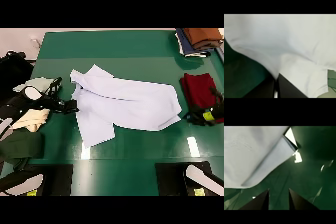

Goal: Fold the shirts.

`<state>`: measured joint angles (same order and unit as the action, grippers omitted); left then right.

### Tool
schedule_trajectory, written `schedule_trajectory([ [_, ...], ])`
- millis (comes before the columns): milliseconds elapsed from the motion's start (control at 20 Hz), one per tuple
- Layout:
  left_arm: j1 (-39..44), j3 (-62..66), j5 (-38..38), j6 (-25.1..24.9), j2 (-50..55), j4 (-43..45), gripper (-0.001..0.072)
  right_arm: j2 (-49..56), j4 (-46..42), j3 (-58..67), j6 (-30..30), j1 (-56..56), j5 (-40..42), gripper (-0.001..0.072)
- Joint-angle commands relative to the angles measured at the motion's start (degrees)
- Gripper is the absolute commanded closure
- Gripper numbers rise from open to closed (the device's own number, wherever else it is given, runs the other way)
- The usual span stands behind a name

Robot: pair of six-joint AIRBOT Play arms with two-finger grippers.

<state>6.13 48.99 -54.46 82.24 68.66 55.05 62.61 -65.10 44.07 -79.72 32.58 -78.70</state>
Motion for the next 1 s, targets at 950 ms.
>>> schedule_trajectory([
  [950, 0.0, 2.0, -3.3, 0.3, 0.0, 0.1, 0.0684, 9.2, 6.6, -2.1, 5.9, -5.6, 13.6, 0.0693],
])
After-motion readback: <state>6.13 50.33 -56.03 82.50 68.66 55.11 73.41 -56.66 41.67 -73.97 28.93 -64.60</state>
